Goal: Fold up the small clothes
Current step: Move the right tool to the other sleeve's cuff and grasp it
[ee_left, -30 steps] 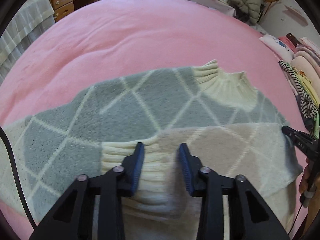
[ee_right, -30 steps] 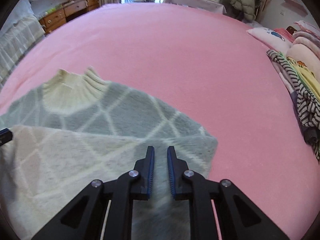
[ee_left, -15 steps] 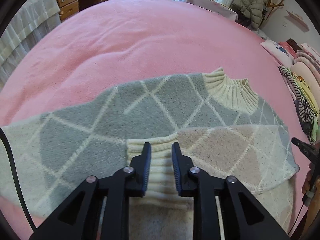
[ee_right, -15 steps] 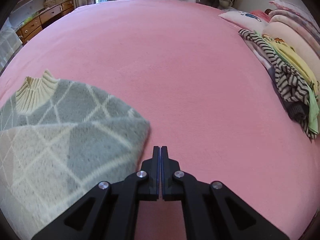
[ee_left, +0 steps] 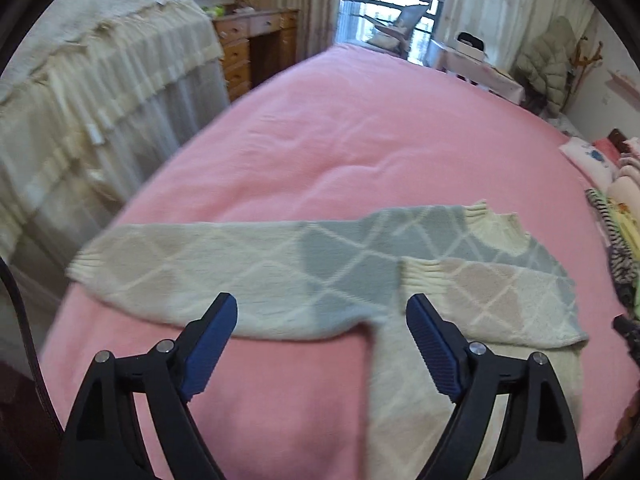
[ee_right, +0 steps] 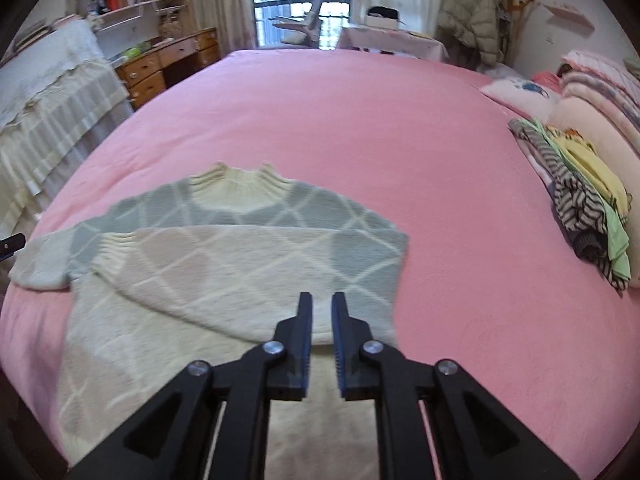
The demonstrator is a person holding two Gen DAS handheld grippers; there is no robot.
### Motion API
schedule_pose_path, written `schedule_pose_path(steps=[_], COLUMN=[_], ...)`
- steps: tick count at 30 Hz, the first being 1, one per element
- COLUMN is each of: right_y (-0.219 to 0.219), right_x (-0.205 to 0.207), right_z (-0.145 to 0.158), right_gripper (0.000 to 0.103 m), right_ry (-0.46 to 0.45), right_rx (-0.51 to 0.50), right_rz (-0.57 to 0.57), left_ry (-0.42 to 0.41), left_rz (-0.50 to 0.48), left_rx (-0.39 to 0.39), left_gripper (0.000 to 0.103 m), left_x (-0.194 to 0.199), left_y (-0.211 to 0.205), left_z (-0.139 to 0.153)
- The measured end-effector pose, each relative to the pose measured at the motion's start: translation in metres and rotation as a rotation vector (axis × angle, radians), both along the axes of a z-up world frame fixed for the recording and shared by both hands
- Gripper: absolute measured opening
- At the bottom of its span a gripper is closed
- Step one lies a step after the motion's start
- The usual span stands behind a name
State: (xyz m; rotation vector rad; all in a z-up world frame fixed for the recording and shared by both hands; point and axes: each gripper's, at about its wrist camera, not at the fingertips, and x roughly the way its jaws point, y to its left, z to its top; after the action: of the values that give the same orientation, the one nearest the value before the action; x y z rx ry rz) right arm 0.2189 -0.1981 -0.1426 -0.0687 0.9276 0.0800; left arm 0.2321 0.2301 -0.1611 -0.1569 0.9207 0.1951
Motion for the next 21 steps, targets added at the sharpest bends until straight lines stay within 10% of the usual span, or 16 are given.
schedule_pose_path(steps=[4, 21], right_y=[0.058, 0.349], right_x=[-0.017, -0.024], right_z=[0.019, -0.011], right_gripper=[0.044, 0.044], right_ry=[-0.064, -0.06], right_rx=[-0.056, -0.031], right_rz=[0.103, 0.557], left_ry=[0.015, 0.111], left_rz=[0.068, 0.275], left_rx=[0.094, 0.076], left_gripper=[0.087, 0.087], left_x=[-0.035, -0.085], left_y=[0.046, 0.215], left_z=[0.005, -0.061])
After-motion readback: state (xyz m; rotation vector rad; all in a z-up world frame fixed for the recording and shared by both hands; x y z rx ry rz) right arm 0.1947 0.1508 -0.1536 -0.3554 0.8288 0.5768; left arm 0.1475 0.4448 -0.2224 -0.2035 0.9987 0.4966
